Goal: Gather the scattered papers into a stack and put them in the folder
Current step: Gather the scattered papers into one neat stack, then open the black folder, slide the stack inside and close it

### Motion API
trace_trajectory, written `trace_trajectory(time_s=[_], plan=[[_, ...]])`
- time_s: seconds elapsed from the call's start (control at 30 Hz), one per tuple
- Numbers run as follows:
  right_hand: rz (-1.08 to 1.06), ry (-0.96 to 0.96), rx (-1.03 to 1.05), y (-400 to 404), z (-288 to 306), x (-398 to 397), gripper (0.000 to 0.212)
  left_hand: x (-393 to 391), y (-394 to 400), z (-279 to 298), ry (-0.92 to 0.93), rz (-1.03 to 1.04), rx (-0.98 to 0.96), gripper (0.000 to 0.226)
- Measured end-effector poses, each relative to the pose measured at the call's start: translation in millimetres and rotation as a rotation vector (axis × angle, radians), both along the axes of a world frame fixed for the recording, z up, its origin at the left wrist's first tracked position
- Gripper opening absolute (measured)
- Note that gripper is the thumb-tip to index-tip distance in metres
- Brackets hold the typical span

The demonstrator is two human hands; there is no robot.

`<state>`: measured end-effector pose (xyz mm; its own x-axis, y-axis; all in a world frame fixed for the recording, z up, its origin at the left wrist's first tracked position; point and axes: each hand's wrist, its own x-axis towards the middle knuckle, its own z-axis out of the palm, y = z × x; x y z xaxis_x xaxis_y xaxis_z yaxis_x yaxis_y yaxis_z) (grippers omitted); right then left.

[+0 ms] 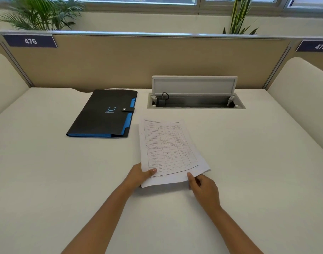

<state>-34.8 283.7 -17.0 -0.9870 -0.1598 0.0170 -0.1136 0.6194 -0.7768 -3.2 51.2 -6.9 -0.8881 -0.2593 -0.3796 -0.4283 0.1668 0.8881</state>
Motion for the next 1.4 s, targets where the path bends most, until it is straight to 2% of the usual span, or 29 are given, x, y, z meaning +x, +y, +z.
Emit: trace_trajectory(time_s=[0.13,0.33,0.5,0.53,0.57,0.63,0.67,0.73,0.8,0.83,0.93,1.17,1.4], plan=[[-0.053,-0.198,-0.215,3.6,5.3,-5.2,0.038,-0.8,5.6,-0.4,0.012,-0.076,-0.04,0.043],[-0.106,-0.436,-0.302,5.6,14.5,-12.7,0.031,-3.3,8.4,1.0,-0.036,-0.065,-0.041,0.024],[-0.255,-0.643,-0.431,9.5,15.6,-20.0,0.024,-7.4,9.2,4.5,-0.074,-0.025,-0.04,0.032],[-0.275,-0.669,-0.454,10.3,16.0,-21.9,0.024,-6.7,9.2,4.2,-0.051,0.013,-0.109,0.035],[-0.293,-0.694,-0.48,11.2,16.5,-23.9,0.024,-4.6,8.3,2.5,-0.001,0.034,-0.271,0.035],[-0.326,-0.727,-0.516,13.8,17.1,-27.6,0.023,3.3,1.6,-5.5,0.157,0.011,-0.734,0.032],[-0.338,-0.732,-0.529,15.3,17.6,-29.3,0.023,6.2,-3.3,-9.8,0.235,0.004,-0.891,0.03],[-0.363,-0.729,-0.555,19.9,18.5,-33.4,0.024,6.8,-14.7,-12.9,0.313,0.001,-1.02,0.023],[-0.394,-0.714,-0.568,26.4,19.6,-38.8,0.027,-1.1,-29.1,-11.3,0.3,0.041,-1.098,0.006],[-0.407,-0.708,-0.573,29.5,20.4,-41.6,0.027,-6.4,-38.0,-10.0,0.272,0.075,-1.126,0.007],[-0.438,-0.688,-0.583,36.9,22.9,-51.4,0.025,-19.8,-64.3,-9.1,0.135,0.166,-1.152,0.032],[-0.516,-0.643,-0.588,52.7,27.9,-76.2,0.022,-39.3,-98.0,-10.8,0.104,0.233,-1.151,0.05],[-0.539,-0.653,-0.537,74.4,30.8,-90.1,0.023,-50.4,-112.6,-14.7,0.141,0.237,-1.129,0.02]])
